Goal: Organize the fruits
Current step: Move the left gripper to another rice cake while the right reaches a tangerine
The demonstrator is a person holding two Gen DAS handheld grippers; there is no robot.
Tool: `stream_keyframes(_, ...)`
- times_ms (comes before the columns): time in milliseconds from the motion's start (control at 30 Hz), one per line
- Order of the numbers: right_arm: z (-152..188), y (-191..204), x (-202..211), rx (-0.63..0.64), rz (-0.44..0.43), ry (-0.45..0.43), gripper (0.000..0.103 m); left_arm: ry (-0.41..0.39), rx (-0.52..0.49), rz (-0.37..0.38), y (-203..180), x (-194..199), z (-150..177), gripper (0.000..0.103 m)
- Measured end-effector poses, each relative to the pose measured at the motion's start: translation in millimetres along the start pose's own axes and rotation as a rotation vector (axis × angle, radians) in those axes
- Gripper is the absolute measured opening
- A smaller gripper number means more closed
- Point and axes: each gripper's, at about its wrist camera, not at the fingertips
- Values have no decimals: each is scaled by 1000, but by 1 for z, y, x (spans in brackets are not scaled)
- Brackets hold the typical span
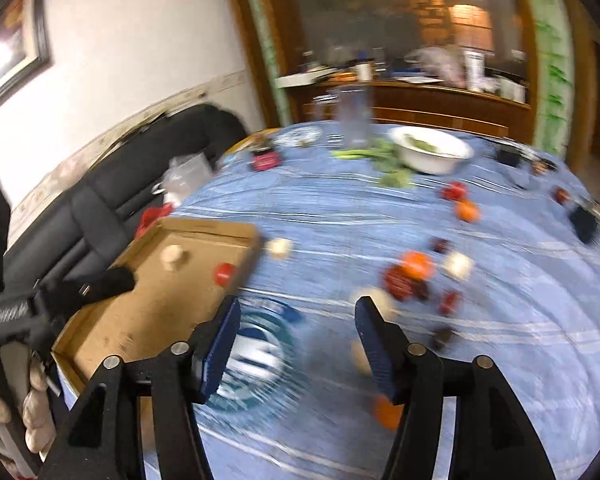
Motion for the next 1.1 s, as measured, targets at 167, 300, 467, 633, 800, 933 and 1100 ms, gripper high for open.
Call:
stream_keyframes(167, 42, -49, 31, -98, 62, 1, 67, 52, -31, -9, -21, -23, 51, 70)
stream_keyframes(300, 64, -67, 38, -123, 57, 20, 67, 111, -50, -38, -29, -43, 72, 70)
stream_keyframes(467, 75, -63, 21, -85, 39, 65, 67, 72, -69, -46, -31, -41, 72, 70)
stream_keyframes(633, 76, -51, -11, -76, -10, 115, 67, 63, -60, -31, -22, -45, 70, 70)
stream_keyframes(800, 73, -43, -32, -59, -35, 151, 67, 56, -24, -7, -13, -53, 60, 70)
stream_keyframes(933, 67, -35, -46, -16, -27, 182, 60, 69, -18, 19, -14, -62, 48, 69)
stream_keyframes(1100, 67, -37, -55, -16, -43, 215, 36, 93, -77, 22, -37, -83, 37, 69)
Point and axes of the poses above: each gripper's, at about its wrist camera, not at the fingertips, and x roughly against the way its jaws point, y to its left, z to its underside, and after that the axes turned 10 degrees about x, right-handed
